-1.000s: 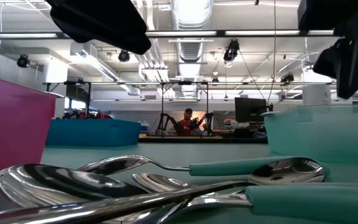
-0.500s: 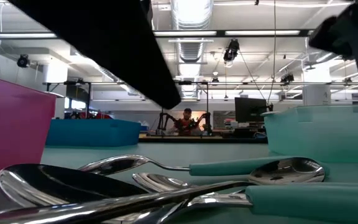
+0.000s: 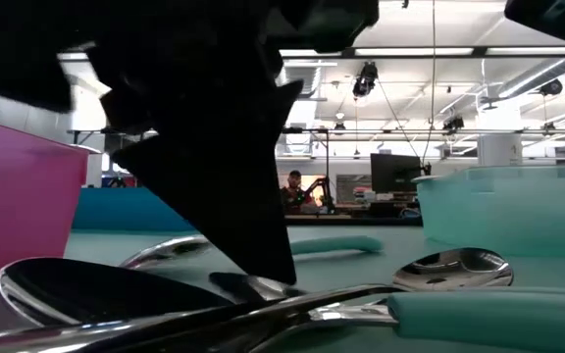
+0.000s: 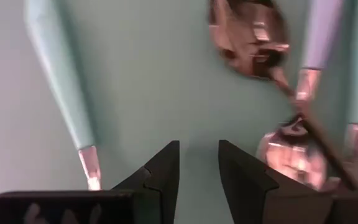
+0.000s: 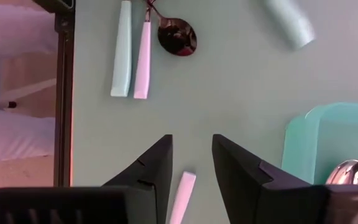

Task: Sort silverware by color (type)
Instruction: Put the top green spoon into the green bin

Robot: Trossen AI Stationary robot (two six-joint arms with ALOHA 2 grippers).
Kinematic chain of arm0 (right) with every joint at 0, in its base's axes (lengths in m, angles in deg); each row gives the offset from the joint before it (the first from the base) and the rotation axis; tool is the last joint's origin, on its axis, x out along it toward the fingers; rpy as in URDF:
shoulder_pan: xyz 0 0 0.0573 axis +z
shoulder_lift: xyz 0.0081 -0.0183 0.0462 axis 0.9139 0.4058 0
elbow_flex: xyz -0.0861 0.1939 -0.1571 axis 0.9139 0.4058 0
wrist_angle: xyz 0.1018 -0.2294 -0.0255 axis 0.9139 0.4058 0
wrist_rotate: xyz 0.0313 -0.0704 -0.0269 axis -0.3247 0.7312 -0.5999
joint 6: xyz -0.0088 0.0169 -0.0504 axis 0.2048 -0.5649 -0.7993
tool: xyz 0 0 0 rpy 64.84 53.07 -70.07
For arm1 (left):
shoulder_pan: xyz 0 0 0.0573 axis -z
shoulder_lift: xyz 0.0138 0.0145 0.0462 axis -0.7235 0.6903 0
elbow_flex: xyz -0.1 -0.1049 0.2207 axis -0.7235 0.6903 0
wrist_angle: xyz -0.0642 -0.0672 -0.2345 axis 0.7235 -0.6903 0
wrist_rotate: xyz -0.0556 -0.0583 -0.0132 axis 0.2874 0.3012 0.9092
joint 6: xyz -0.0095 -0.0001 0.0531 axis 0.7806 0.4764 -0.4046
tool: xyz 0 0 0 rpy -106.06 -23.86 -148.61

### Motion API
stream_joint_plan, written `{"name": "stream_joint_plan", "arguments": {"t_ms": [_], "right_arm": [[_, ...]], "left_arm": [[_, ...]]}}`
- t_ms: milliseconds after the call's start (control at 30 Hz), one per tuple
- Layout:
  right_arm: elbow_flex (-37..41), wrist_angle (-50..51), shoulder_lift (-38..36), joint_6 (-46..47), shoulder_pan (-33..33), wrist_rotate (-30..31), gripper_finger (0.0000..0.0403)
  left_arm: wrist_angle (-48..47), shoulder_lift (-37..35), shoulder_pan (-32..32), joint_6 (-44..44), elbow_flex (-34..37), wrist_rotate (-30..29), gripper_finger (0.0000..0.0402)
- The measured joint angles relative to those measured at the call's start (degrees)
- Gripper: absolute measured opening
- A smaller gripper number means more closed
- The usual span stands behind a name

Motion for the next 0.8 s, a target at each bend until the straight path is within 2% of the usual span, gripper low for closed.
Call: {"name": "stream_joint_plan", "arguments": {"t_ms": [200, 333, 400, 600, 800], "right_arm": [[0.11, 0.22, -0.01, 0.09, 0.41, -0.06, 0.01], [0.11, 0.39, -0.02, -0.97, 0.35, 0.07, 0.0104], [0.15, 0.39, -0.02, -1.59, 0.35, 0.5, 0.0107], [0.2, 0.39, -0.02, -3.41, 0.33, 1.46, 0.0105], [0.2, 0.45, -0.02, -4.04, 0.33, 1.46, 0.0109]], "left_arm": [[-6.22, -0.8, -0.34, -2.74, -3.16, -0.48, 0.0094], [-14.86, -1.34, -0.65, -2.99, -6.19, -5.84, 0.0094], [-17.9, -1.3, -1.6, -2.94, -6.28, -6.17, 0.0094], [-18.39, -1.28, -5.06, -4.01, -3.7, -3.52, 0.0094], [-17.05, -1.75, -8.0, -4.13, -0.25, 2.55, 0.0094]]}}
